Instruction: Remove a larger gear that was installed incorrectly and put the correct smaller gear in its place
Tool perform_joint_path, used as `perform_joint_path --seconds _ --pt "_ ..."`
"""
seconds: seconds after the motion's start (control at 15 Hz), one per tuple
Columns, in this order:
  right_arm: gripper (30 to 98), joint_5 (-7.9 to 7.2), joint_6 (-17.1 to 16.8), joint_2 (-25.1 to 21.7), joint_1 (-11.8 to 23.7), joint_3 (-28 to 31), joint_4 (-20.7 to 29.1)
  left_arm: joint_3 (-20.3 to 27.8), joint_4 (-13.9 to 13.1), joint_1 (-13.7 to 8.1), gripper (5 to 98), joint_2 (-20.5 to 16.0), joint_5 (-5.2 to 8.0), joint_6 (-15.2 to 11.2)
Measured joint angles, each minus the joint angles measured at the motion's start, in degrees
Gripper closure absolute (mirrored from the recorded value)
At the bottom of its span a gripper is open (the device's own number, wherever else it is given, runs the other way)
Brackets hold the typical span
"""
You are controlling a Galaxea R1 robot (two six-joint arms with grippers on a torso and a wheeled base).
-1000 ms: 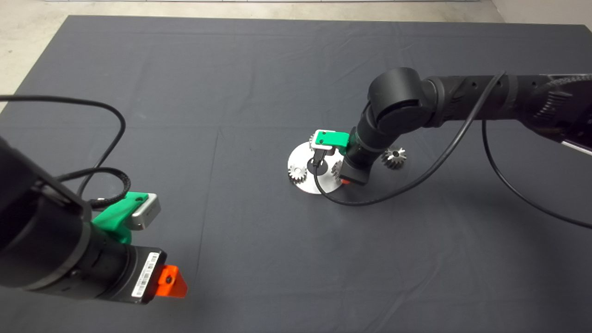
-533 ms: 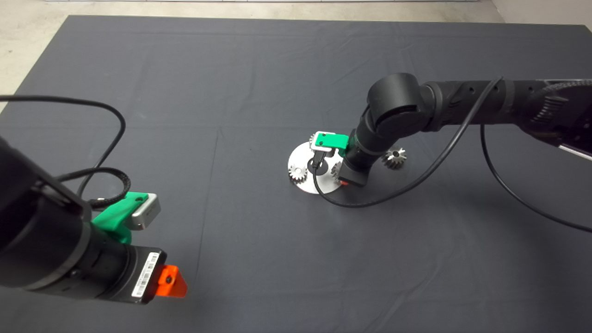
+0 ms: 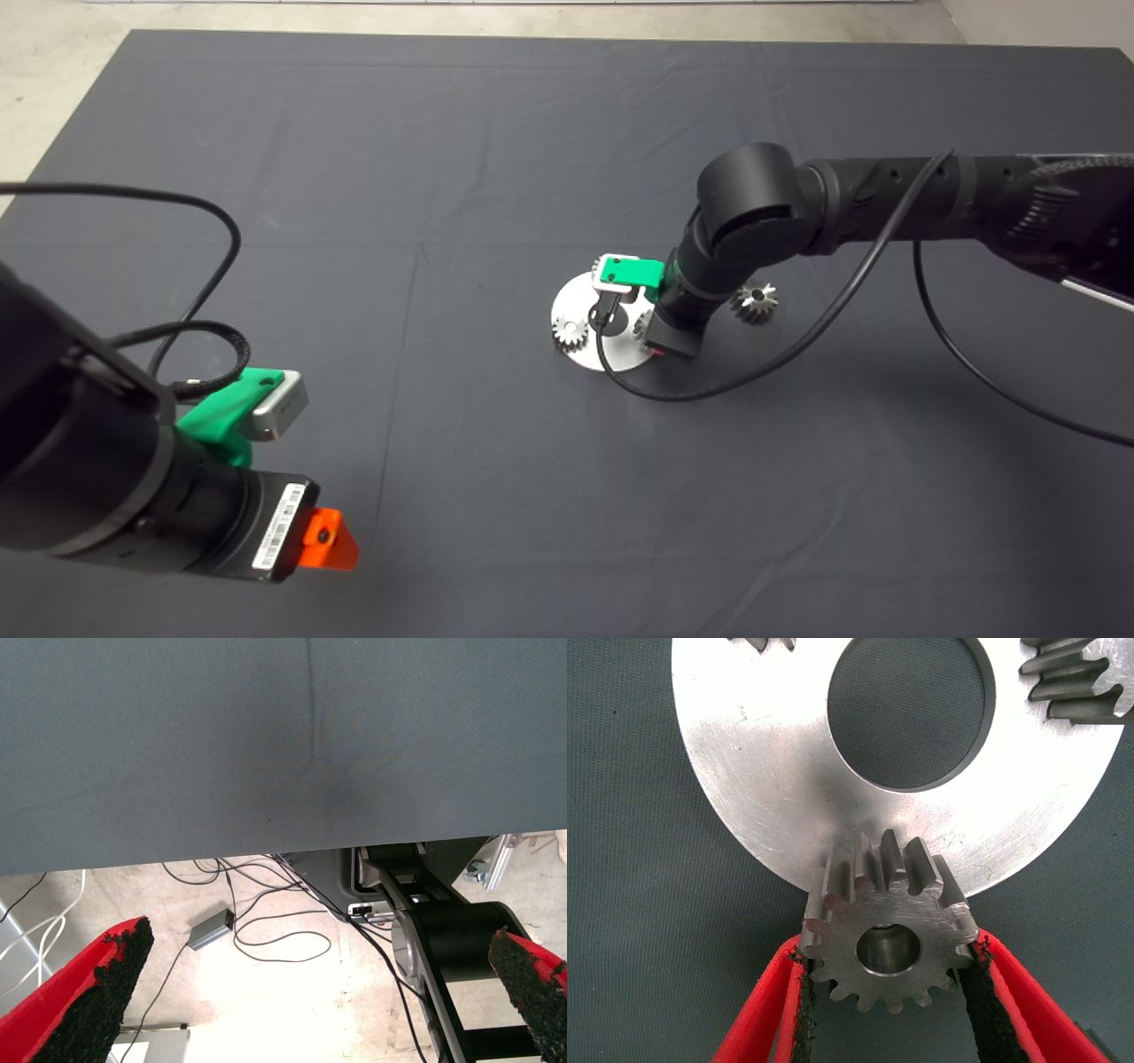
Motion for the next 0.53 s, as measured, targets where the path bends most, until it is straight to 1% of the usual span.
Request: perform_joint_path --seconds 0.2,0.27,0.47,0.53 --pt "88.6 -0.19 0.00 0.12 -0.04 0.00 -0.09 0.00 0.00 0.00 5.8 0.01 0.00 0.00" --pt "87.4 -0.17 0.00 0.11 -0.04 0.00 -0.09 0.00 0.00 0.00 5.8 0.01 0.00 0.00" --pt "84.6 -0.31 0.00 0.09 -1.55 -0.52 -0.26 -0.02 0.00 0.46 5.8 0.01 0.00 0.00" --pt "81.7 -0.05 0.00 0.11 -1.57 -0.50 -0.26 -0.01 0.00 0.46 5.8 0.01 0.00 0.00"
